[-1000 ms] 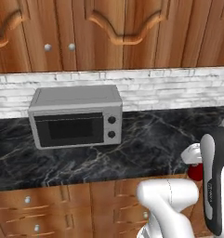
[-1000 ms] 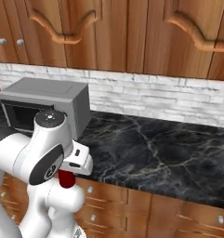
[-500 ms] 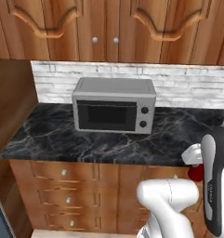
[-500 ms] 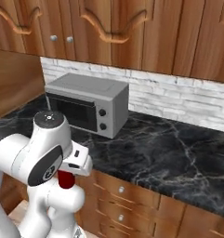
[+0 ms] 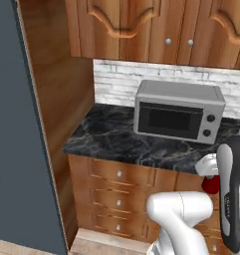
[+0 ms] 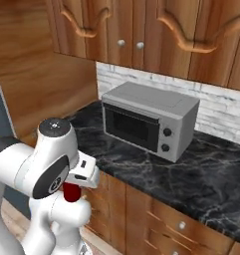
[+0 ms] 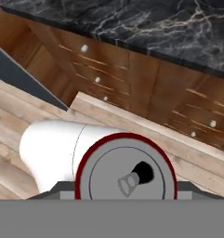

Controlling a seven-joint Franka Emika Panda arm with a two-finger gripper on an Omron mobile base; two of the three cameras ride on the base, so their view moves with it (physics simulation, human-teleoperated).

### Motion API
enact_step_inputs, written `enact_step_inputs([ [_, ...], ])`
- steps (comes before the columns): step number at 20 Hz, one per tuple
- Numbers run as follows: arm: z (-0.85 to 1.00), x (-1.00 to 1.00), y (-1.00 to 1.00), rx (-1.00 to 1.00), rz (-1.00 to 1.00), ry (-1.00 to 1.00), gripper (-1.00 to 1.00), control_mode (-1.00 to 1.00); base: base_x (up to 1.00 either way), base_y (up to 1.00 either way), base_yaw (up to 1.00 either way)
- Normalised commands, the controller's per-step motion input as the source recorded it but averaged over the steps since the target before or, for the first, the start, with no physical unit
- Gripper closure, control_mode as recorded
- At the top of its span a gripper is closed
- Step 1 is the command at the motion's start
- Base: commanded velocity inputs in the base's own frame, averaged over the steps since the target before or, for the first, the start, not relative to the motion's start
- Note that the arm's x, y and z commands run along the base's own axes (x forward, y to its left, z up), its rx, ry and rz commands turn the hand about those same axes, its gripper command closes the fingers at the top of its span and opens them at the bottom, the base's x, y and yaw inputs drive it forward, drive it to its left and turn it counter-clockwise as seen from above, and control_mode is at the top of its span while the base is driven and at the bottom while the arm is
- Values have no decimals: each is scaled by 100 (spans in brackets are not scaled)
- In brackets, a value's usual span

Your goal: Four empty soda cans are scattered around the kitchen. Gather all the cans and cluster them next to the stove for recycling.

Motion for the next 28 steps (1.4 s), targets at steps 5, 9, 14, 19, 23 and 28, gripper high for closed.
enact_step_inputs([
  [5, 0, 0, 0, 0, 0, 0, 100, 100, -7, 86, 33],
  [9, 0, 0, 0, 0, 0, 0, 100, 100, -9, 86, 33],
  [14, 0, 0, 0, 0, 0, 0, 100, 100, -15, 71, 38],
  [19, 0, 0, 0, 0, 0, 0, 100, 100, -11, 56, 41],
  [23, 0, 0, 0, 0, 0, 0, 100, 100, -2, 36, 42],
  [28, 0, 0, 0, 0, 0, 0, 100, 100, 0, 32, 45],
])
